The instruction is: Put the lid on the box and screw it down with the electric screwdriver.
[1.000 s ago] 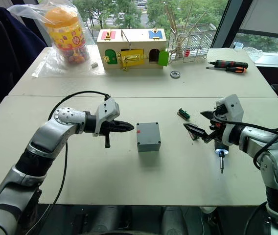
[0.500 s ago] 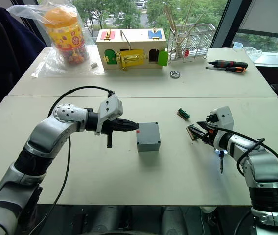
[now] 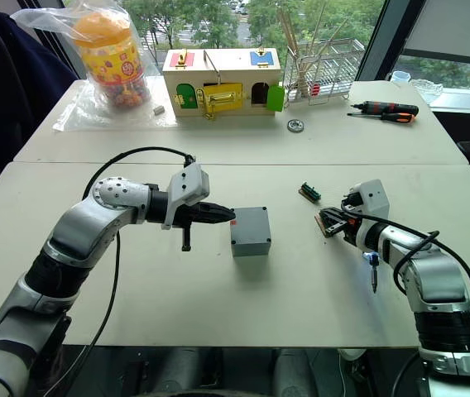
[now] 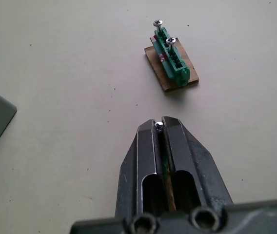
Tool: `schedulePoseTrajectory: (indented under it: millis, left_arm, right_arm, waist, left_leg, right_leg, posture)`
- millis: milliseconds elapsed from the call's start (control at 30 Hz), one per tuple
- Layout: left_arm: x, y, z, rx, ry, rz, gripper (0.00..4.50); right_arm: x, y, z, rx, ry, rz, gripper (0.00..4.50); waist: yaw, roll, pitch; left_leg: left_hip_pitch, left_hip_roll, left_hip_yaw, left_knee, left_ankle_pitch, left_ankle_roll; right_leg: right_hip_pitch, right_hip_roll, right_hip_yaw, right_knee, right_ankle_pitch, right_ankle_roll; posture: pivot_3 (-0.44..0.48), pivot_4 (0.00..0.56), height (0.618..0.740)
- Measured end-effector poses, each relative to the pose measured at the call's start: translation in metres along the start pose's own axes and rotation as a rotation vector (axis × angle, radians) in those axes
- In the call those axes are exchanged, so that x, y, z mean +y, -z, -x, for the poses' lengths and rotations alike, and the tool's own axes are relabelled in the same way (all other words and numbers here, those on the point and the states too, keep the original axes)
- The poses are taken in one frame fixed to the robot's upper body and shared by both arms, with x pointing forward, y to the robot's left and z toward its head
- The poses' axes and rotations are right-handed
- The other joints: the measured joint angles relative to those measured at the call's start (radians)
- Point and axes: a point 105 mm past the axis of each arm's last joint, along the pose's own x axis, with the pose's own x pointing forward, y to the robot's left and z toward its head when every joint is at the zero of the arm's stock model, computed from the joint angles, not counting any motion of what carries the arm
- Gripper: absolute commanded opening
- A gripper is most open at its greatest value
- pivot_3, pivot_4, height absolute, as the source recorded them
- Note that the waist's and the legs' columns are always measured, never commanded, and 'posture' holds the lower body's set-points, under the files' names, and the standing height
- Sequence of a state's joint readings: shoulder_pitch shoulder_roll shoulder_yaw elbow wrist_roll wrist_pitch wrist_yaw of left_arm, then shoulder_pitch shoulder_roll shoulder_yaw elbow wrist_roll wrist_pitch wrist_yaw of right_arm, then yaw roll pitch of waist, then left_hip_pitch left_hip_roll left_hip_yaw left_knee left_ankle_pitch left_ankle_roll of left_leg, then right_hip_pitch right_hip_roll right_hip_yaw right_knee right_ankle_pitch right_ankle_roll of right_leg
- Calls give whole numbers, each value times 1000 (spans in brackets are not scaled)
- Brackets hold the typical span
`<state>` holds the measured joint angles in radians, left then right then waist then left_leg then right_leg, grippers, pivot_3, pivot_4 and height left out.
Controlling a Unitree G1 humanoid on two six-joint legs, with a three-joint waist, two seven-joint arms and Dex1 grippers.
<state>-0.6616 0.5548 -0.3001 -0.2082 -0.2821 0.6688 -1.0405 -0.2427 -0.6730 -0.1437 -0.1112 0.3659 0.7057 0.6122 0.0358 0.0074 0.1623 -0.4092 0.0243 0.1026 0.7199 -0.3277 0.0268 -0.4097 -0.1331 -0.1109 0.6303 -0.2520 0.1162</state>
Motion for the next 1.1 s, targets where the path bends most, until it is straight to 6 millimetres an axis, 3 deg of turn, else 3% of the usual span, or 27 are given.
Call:
schedulePoseTrajectory:
  millis: [367,700,900,1100]
  left_arm:
    - [0,0,0,-3,-1,-2,0]
    - [2,3,1,-5,-7,17,0]
    - [7,8,11,-29,-22,95,0]
    - [7,19,18,-34,-41,167,0]
  right_arm:
    - [2,-6,1,-17,-3,9,9]
    - [7,-44,14,-89,-30,59,9]
    - [52,-76,14,-166,-254,66,9]
    - [88,-75,-4,-148,-401,57,9]
  waist:
    - [0,0,0]
    - [0,0,0]
    - [-4,0,0]
    - [0,0,0]
  left_leg:
    - [0,0,0,0,0,0]
    - [0,0,0,0,0,0]
    - [0,1,0,0,0,0]
    - [0,0,0,0,0,0]
  right_leg:
    - [0,0,0,0,0,0]
    - [0,0,0,0,0,0]
    - [0,0,0,0,0,0]
    - [0,0,0,0,0,0]
  posture:
    - [0,150,711]
    - [0,150,711]
    - [0,150,711]
    - [0,150,711]
